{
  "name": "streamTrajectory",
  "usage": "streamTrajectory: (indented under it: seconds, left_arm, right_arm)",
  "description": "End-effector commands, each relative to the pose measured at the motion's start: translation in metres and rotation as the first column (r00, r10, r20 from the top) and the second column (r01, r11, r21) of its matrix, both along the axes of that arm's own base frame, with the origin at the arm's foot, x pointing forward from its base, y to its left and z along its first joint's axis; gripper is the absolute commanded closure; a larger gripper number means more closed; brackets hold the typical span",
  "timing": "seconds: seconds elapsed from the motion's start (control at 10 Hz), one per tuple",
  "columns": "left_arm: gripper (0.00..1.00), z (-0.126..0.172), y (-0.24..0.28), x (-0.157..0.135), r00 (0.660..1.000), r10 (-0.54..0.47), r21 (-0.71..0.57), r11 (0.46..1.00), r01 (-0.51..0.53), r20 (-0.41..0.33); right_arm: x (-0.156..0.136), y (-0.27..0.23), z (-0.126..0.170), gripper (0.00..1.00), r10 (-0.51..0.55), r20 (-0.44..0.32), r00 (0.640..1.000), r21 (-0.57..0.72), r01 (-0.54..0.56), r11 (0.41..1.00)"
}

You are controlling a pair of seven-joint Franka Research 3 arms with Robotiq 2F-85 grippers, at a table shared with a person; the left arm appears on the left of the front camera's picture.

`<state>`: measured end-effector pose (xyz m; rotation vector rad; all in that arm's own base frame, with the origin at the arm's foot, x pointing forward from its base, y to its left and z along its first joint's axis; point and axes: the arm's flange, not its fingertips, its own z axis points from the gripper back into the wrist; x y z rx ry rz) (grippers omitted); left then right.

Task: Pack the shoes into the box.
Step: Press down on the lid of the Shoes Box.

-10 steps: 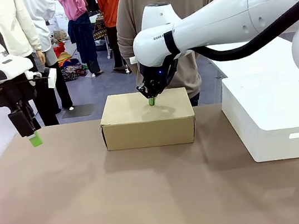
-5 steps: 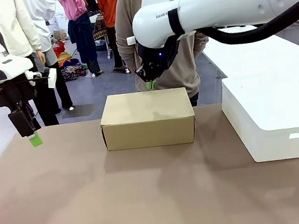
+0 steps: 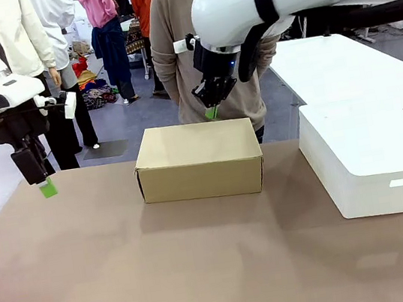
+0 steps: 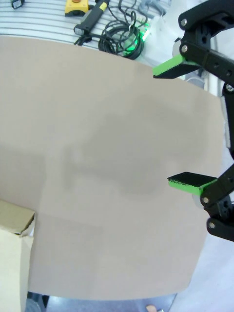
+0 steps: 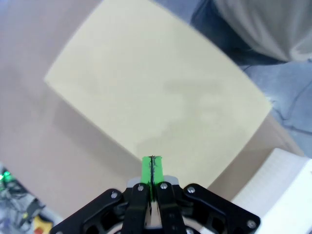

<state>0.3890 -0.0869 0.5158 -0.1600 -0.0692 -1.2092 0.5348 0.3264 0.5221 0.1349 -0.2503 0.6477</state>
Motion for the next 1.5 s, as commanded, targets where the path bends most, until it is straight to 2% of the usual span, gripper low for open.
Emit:
streamTrajectory:
  seconds: [0.0, 0.1, 0.5, 0.6, 1.0, 1.4]
  left_arm:
    - [0.00, 0.003, 0.003, 0.000, 1.000, -0.006, -0.006, 1.000, 0.006, -0.005]
    - [0.00, 0.003, 0.003, 0.000, 1.000, -0.006, -0.006, 1.000, 0.006, -0.005]
    - [0.00, 0.003, 0.003, 0.000, 1.000, -0.006, -0.006, 1.000, 0.006, -0.005]
    - [0.00, 0.003, 0.003, 0.000, 1.000, -0.006, -0.006, 1.000, 0.006, -0.005]
    - [0.00, 0.003, 0.003, 0.000, 1.000, -0.006, -0.006, 1.000, 0.006, -0.005]
    - [0.00, 0.003, 0.003, 0.000, 1.000, -0.006, -0.006, 1.000, 0.006, -0.005]
  right_arm:
    - [-0.038, -0.028, 0.002, 1.00, 0.089, 0.016, 0.996, 0.037, -0.090, 0.995]
    - [-0.059, -0.040, 0.007, 0.91, 0.132, 0.039, 0.990, 0.016, -0.133, 0.991]
    - [-0.114, -0.090, 0.008, 0.11, 0.123, 0.044, 0.991, -0.029, -0.121, 0.992]
    - [-0.125, -0.104, 0.001, 0.00, 0.121, 0.057, 0.991, -0.035, -0.120, 0.992]
    - [-0.160, -0.131, -0.022, 0.00, 0.103, 0.025, 0.994, -0.058, -0.101, 0.993]
    - [-0.175, -0.134, -0.038, 0.00, 0.102, -0.019, 0.995, -0.046, -0.103, 0.994]
